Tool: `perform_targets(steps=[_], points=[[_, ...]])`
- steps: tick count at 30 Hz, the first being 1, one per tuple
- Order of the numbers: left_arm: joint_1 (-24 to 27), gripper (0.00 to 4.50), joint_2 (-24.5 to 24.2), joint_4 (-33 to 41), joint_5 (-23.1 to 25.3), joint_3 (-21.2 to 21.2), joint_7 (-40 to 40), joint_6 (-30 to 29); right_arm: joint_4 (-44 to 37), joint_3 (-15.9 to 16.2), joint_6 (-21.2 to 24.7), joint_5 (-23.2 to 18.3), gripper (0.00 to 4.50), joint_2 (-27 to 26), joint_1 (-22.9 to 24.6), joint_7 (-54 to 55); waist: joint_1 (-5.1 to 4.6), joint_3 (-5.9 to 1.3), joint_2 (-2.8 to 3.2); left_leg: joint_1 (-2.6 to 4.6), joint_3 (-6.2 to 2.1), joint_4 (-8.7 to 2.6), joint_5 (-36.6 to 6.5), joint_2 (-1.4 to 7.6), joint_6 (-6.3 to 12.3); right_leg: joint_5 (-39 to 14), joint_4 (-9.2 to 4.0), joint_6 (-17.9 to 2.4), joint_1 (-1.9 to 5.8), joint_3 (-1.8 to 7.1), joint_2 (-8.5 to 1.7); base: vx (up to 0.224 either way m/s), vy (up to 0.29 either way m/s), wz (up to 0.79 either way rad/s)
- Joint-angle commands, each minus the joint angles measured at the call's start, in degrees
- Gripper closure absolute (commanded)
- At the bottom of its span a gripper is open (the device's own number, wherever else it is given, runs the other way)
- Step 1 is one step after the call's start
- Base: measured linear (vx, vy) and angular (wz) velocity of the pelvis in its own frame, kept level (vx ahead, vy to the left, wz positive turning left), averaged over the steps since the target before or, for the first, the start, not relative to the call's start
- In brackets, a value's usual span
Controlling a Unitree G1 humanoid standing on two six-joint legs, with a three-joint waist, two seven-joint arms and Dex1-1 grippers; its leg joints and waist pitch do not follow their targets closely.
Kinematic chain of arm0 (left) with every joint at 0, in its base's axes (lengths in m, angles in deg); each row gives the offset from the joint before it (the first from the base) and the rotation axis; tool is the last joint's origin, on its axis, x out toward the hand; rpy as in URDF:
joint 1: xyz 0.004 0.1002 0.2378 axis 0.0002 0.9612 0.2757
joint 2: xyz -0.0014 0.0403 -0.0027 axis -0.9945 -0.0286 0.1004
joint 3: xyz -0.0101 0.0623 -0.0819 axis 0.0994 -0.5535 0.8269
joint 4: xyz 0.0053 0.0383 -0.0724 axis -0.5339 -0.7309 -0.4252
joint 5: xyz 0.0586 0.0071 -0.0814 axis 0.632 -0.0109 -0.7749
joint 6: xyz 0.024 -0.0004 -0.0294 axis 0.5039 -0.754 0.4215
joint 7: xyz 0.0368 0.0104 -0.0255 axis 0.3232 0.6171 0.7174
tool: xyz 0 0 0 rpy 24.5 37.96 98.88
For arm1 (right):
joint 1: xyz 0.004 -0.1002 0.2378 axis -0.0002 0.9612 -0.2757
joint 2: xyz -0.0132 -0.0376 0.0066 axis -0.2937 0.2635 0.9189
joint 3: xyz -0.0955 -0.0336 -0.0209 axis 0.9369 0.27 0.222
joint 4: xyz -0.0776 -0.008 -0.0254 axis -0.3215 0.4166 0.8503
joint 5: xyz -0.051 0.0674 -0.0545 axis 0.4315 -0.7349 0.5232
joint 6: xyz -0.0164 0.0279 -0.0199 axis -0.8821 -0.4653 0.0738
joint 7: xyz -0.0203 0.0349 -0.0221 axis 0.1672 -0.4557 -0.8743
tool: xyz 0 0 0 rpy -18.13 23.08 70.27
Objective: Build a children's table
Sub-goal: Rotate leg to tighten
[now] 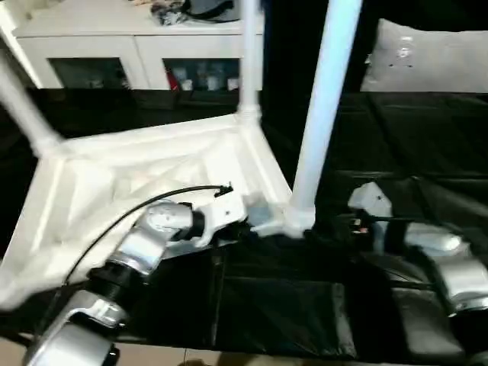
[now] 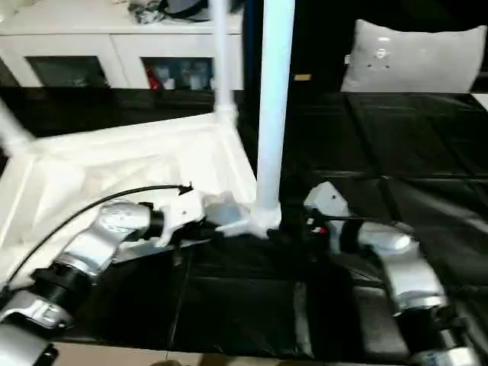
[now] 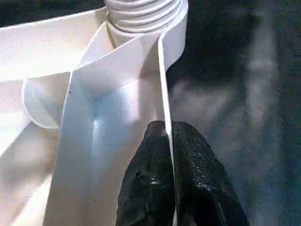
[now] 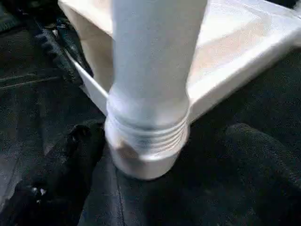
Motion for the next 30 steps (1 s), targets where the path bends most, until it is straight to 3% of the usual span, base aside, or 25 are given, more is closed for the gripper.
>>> perform_targets(steps=[1,5,6,10,20,26,30], points=[[0.4,4.5,-1.7,-1.2,1.6,-4.4,-5.8,2.4,0.1,0.8,-1.3,-1.1,0.04,1.1,-1.0,-3.6,0.25,-3.56,-0.7,-0.18,-0.92,-3.23,-5.0,3.34,7.24,-2.2,-3.46,-15.4,3.11,2.75,-4.3,0.0,0.0,0.0],[-0.4,4.5,-2.9,-2.5,1.9,-5.6,-9.2,5.0,0.2,2.5,-2.0,-1.7,0.04,1.7,-1.5,-7.9,0.97,-3.51,-0.84,-0.19,-0.86,-3.17,-5.4,3.48,7.52,-2.3,-3.3,-15.7,2.89,2.71,-4.37,0.0,0.0,0.0],[-0.4,4.5,-2.9,-2.5,1.9,-5.6,-9.2,5.1,0.2,2.6,-2.0,-1.7,0.3,1.7,-1.5,-7.9,1.09,-3.54,-0.86,-0.23,-0.82,-3.12,-5.5,3.44,7.23,-3.0,-3.36,-15.6,2.93,2.72,-4.43,0.0,0.0,0.0],[-0.8,4.5,-2.9,-3.0,2.2,-6.2,-10.5,6.9,0.0,4.3,0.1,-2.7,0.57,0.4,-1.8,-10.1,1.34,-3.44,-0.95,-0.25,-0.85,-3.23,-6.5,3.45,6.42,-5.5,-3.56,-15.0,2.91,2.72,-4.48,0.0,0.0,0.0],[-0.9,4.5,-2.6,-4.2,1.6,-6.3,-12.0,8.6,1.7,4.5,-0.2,-3.3,1.47,-1.7,-2.5,-10.0,2.02,-3.72,-0.82,-0.26,-0.86,-3.02,-4.9,3.39,6.06,-2.3,-3.12,-15.1,2.91,2.71,-4.42,0.0,0.0,0.0],[-0.4,4.5,-2.3,-4.1,0.9,-5.3,-11.5,7.4,0.4,4.8,2.0,-3.7,1.74,-2.0,-1.6,-9.7,2.04,-3.71,-0.87,-0.22,-0.85,-3.02,-5.0,3.4,5.68,-3.5,-3.12,-14.9,2.9,2.74,-4.38,0.0,0.0,0.0],[1.0,4.5,-1.6,-2.5,-0.9,-3.2,-9.3,2.4,-0.4,4.9,6.1,-2.3,1.78,-4.2,-0.5,-3.9,1.94,-3.47,-0.92,-0.28,-0.85,-3.21,-5.5,3.41,5.38,-5.1,-3.31,-14.6,2.79,2.68,-4.39,0.0,0.0,0.0]])
